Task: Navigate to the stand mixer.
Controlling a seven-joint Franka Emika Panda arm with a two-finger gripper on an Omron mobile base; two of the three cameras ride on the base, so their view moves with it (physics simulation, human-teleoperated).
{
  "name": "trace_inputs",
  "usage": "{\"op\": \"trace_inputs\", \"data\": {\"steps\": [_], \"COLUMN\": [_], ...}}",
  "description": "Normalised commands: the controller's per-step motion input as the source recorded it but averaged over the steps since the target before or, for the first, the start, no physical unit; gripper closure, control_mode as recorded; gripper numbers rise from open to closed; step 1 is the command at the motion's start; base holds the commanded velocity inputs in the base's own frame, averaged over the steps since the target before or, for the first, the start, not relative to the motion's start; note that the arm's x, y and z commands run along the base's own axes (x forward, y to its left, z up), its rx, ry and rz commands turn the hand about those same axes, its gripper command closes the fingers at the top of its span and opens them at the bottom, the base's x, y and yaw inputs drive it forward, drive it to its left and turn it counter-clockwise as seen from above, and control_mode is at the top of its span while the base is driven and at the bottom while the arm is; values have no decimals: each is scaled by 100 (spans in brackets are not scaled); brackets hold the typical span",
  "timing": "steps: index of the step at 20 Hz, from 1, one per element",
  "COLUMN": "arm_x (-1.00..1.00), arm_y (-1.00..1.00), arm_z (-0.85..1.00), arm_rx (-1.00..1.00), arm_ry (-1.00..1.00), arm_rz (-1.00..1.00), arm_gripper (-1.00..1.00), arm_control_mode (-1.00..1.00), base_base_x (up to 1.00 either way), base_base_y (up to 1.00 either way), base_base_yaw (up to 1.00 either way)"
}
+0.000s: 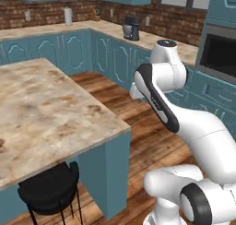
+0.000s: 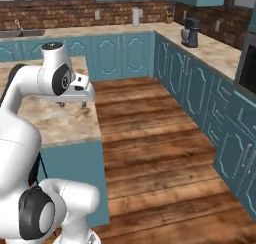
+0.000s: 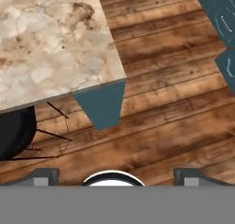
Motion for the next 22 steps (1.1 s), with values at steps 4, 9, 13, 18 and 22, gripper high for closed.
{"op": "trace_inputs", "data": {"steps": [4,9,13,18,22], "arm_x": [0,0,0,0,0], "arm_y": [0,0,0,0,0], "arm_z": [0,0,0,0,0], "arm_rx": [0,0,0,0,0], "arm_ry": [0,0,0,0,0], "arm_rz": [0,0,0,0,0], "arm_gripper": [-100,-100,-100,-100,-100], "arm_control_mode": [100,100,100,100,100], "base_base_x": [29,48,100,100,100], "base_base_y": [-70,-98,-66,-30,-15], "base_base_yaw": [-58,-15,0,9,13]}}
